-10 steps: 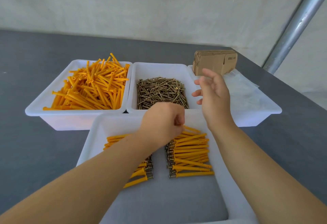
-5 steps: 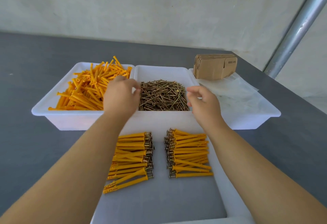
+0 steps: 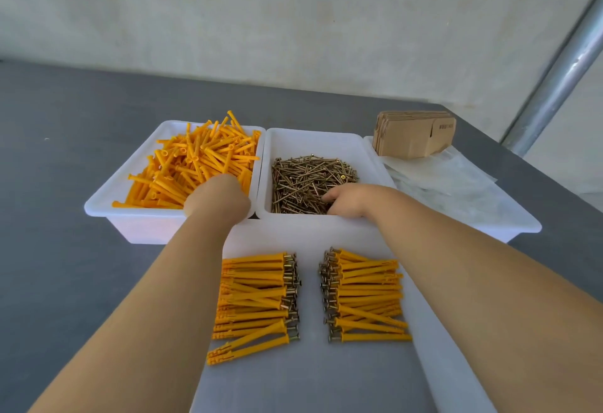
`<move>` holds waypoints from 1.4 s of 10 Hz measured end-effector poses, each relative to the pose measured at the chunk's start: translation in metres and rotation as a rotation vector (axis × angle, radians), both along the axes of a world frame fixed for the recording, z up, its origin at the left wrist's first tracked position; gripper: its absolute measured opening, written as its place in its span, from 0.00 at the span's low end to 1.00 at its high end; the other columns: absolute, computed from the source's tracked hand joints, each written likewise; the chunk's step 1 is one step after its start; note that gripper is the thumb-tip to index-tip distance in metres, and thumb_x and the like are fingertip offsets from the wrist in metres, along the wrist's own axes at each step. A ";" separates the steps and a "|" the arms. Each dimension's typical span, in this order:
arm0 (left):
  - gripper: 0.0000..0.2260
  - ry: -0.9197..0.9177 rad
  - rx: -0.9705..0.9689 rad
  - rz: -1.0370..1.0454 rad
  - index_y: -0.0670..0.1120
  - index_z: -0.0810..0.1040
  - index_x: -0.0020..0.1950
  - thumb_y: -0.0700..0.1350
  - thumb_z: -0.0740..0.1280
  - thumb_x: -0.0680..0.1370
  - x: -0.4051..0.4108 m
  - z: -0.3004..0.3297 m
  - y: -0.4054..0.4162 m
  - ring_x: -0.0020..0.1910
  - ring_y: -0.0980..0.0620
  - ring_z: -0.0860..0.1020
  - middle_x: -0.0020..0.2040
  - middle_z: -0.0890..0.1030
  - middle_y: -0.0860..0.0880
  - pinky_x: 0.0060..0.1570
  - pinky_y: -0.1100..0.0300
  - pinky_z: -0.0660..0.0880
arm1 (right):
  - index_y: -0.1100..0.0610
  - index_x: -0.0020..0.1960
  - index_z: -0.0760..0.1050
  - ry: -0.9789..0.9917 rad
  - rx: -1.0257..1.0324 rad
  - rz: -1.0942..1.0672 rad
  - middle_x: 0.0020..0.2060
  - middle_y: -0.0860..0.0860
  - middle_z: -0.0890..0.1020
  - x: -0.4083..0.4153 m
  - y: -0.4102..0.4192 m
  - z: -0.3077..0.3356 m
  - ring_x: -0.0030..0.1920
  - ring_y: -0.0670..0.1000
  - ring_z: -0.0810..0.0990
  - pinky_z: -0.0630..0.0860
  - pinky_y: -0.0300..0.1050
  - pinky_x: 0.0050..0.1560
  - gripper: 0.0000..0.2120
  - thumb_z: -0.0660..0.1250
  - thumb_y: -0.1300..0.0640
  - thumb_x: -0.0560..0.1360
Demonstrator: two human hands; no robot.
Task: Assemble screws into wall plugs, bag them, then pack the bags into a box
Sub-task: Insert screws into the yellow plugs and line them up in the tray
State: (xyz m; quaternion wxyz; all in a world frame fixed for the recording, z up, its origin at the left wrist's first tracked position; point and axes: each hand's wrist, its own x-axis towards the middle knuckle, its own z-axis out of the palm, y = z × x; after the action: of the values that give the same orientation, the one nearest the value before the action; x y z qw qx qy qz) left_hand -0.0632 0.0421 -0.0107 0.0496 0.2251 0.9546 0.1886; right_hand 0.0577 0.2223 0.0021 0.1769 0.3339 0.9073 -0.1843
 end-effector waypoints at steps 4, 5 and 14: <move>0.20 0.101 0.614 0.152 0.48 0.71 0.63 0.36 0.70 0.74 -0.005 -0.005 -0.008 0.46 0.43 0.81 0.45 0.82 0.46 0.38 0.52 0.77 | 0.58 0.70 0.73 -0.029 0.116 -0.097 0.68 0.53 0.76 -0.006 -0.011 0.002 0.68 0.54 0.74 0.71 0.47 0.68 0.19 0.55 0.55 0.84; 0.40 0.069 0.717 0.109 0.55 0.55 0.78 0.36 0.72 0.73 -0.003 -0.004 -0.008 0.44 0.47 0.80 0.44 0.78 0.51 0.41 0.49 0.80 | 0.59 0.68 0.75 -0.059 0.112 -0.039 0.65 0.55 0.78 -0.006 -0.010 0.004 0.66 0.56 0.76 0.72 0.49 0.66 0.17 0.62 0.56 0.81; 0.11 -0.455 0.833 -0.595 0.45 0.79 0.56 0.32 0.62 0.80 0.076 0.011 0.012 0.39 0.54 0.80 0.44 0.85 0.49 0.42 0.56 0.78 | 0.50 0.50 0.77 1.180 -1.138 -0.569 0.40 0.46 0.84 0.071 -0.047 0.003 0.43 0.46 0.83 0.72 0.41 0.38 0.06 0.61 0.55 0.82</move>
State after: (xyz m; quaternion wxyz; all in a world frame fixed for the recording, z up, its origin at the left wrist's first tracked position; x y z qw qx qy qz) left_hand 0.0129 0.0542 -0.0002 0.2125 0.4389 0.6599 0.5717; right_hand 0.1288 0.1756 0.0055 -0.2352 0.2587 0.5026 -0.7906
